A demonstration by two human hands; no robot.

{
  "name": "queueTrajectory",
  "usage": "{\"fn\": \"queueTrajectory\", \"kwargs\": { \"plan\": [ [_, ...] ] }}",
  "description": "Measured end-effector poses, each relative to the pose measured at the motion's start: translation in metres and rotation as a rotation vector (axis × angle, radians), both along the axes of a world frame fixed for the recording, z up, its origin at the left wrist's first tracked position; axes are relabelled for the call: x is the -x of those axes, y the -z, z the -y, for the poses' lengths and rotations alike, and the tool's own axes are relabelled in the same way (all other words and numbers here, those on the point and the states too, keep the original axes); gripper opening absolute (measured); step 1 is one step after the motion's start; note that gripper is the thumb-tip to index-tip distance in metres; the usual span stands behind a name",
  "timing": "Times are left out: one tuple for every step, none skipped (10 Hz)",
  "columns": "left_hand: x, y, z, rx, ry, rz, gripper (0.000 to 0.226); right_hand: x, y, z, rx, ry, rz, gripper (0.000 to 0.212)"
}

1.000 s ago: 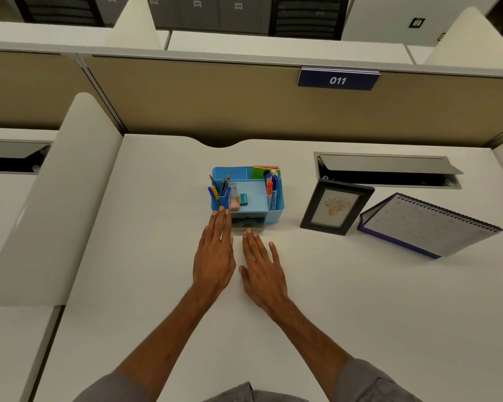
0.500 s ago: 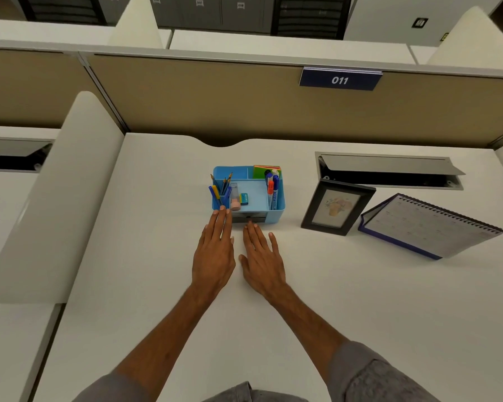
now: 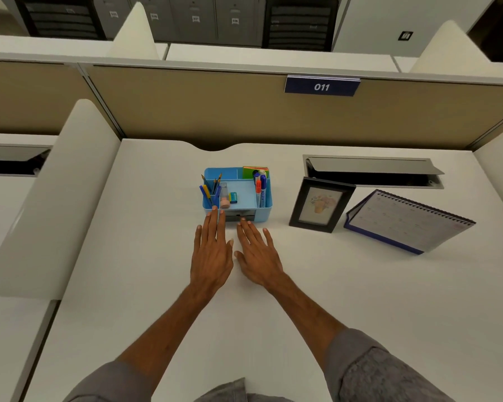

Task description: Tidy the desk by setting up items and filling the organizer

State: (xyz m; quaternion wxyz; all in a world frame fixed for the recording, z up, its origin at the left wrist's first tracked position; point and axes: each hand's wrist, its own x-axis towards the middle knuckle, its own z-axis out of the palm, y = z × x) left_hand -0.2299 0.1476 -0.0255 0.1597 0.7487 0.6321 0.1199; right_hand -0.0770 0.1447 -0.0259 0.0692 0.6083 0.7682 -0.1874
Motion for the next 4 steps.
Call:
{"fn": "queueTrajectory", "kwargs": {
  "plan": [
    [-0.011, -0.001, 0.017, 0.021, 0.05, -0.052, 0.068, -0.014, -0.008, 0.01, -0.023, 0.035, -0.007, 0.07],
    [-0.028, 0.0, 0.028, 0.065, 0.078, -0.143, 0.068, -0.032, -0.016, 0.021, -0.022, 0.078, 0.021, 0.07],
    [-0.048, -0.011, 0.039, 0.081, 0.1, -0.171, 0.068, -0.053, -0.026, 0.038, -0.04, 0.116, 0.037, 0.07],
    [-0.07, -0.02, 0.044, 0.073, 0.093, -0.136, 0.067, -0.074, -0.033, 0.048, -0.068, 0.151, 0.061, 0.071]
  ]
}}
